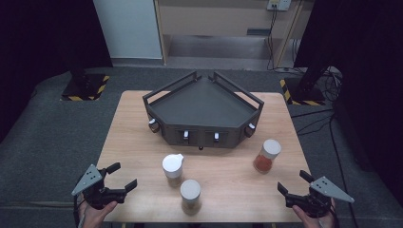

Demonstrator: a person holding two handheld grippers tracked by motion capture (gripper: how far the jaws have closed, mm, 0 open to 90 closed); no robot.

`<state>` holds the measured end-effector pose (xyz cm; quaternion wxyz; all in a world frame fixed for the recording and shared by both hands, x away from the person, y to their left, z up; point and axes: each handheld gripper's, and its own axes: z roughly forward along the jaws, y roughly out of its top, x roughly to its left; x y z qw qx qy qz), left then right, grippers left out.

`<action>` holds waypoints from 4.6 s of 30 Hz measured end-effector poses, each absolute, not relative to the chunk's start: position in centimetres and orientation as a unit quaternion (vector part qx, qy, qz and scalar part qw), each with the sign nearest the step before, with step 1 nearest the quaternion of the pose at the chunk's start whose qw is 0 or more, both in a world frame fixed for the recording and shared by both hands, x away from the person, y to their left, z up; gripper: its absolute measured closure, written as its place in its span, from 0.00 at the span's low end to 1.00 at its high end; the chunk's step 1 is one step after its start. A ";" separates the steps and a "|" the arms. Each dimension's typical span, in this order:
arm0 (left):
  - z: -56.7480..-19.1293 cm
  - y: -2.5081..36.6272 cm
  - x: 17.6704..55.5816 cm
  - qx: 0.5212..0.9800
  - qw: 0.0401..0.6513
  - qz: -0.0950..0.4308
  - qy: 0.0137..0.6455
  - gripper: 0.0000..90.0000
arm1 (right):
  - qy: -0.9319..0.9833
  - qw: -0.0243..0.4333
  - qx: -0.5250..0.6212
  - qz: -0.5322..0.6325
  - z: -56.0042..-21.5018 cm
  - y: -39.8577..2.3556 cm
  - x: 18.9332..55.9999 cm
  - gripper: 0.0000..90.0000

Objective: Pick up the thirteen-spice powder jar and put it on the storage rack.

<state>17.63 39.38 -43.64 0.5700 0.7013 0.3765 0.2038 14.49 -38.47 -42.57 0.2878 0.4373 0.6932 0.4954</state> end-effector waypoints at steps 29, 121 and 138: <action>-39.9 35.1 21.6 0.748 0.556 0.168 0.319 0.03 | 0.689 0.289 0.440 0.499 -42.5 -38.6 14.3 0.05; -33.4 29.8 29.2 0.761 0.566 0.179 0.262 0.34 | 0.678 0.281 0.444 0.514 -42.8 -39.3 14.2 0.07; -27.1 28.3 33.3 0.749 0.555 0.222 0.285 0.34 | 0.674 0.279 0.446 0.518 -42.9 -39.4 14.2 0.07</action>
